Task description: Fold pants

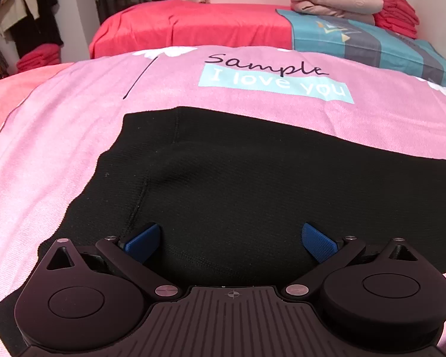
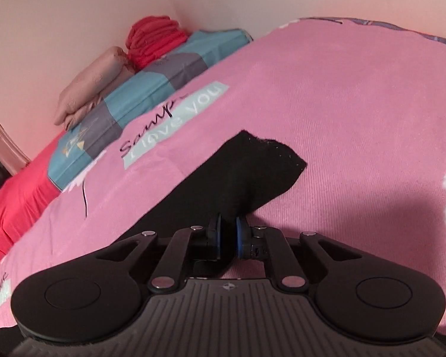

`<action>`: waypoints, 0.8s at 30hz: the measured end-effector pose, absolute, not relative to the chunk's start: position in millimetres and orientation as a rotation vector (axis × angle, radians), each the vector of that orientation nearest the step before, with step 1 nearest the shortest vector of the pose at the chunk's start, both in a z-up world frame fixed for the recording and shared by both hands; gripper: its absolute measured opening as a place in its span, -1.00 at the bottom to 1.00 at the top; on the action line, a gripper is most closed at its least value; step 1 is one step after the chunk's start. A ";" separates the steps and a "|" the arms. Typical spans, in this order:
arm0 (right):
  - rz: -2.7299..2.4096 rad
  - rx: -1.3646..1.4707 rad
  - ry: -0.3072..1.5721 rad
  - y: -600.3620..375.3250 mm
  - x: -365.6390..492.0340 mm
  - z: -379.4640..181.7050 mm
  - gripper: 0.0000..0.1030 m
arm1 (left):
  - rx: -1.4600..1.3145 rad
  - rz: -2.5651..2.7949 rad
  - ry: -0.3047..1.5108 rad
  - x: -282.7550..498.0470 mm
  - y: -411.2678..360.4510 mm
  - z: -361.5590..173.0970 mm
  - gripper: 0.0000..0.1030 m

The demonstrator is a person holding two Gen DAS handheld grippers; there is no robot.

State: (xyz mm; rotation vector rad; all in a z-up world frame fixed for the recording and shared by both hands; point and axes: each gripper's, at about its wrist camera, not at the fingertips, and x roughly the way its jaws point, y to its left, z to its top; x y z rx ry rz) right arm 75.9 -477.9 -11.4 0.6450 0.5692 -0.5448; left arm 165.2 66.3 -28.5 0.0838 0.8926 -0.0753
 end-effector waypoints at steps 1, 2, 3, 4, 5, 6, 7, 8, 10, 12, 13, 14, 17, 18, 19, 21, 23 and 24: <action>-0.588 0.629 0.552 -472.5 71.8 -3.9 -0.61 | 0.084 -0.074 0.892 164.9 66.1 -28.5 1.00; -0.635 0.585 0.524 -461.5 66.1 4.6 -0.55 | 0.086 -0.073 0.893 165.2 65.7 -28.6 1.00; -0.662 0.511 0.497 -448.1 65.9 12.3 -0.52 | 0.088 -0.072 0.895 165.6 65.3 -28.5 1.00; -0.633 0.437 0.497 -431.9 67.7 17.9 -0.36 | 0.091 -0.071 0.898 165.7 64.9 -28.2 1.00; -0.550 0.387 0.532 -415.7 73.3 20.4 -0.19 | 0.094 -0.070 0.902 165.9 64.7 -27.8 1.00; -0.424 0.359 0.596 -400.1 81.0 19.9 0.25 | 0.094 -0.067 0.914 166.3 65.1 -26.4 1.00; -0.282 0.355 0.673 -388.3 89.2 15.0 0.39 | 0.092 -0.061 0.935 166.0 66.7 -23.7 1.00; -0.186 0.362 0.756 -381.1 98.6 6.3 0.32 | 0.080 -0.057 0.958 164.1 69.8 -19.7 1.00; -0.311 0.277 0.780 -373.3 106.1 0.6 -0.56 | 0.037 -0.053 0.975 152.8 80.5 -11.2 1.00; -0.475 0.228 0.736 -365.3 103.1 14.7 -0.47 | 0.004 -0.064 0.955 134.3 91.8 -1.8 1.00; -0.396 0.278 0.697 -360.4 97.3 23.4 -0.45 | -0.003 -0.068 0.936 124.5 96.9 2.1 1.00; -0.267 0.352 0.701 -352.4 95.3 28.8 -0.38 | -0.007 -0.066 0.919 116.1 100.8 4.5 1.00; 0.159 0.525 0.863 -303.0 109.8 22.9 0.02 | -0.005 -0.054 0.908 100.1 108.9 1.5 1.00; 0.267 0.547 0.910 -280.7 118.1 17.8 0.01 | 0.000 -0.052 0.911 97.1 110.6 -2.9 1.00; 0.344 0.573 0.953 -259.3 124.5 11.0 0.01 | 0.003 -0.045 0.925 96.0 112.2 -8.8 1.00; 0.454 0.621 1.052 -219.1 141.1 -6.2 0.01 | 0.033 -0.043 0.894 90.0 110.3 -15.2 1.00; 0.483 0.633 1.125 -185.9 160.6 -22.1 -0.02 | 0.094 -0.024 0.871 85.0 101.4 -18.0 1.00; 0.494 0.626 1.139 -171.2 167.9 -28.2 -0.03 | 0.110 -0.013 0.862 83.3 98.3 -18.1 1.00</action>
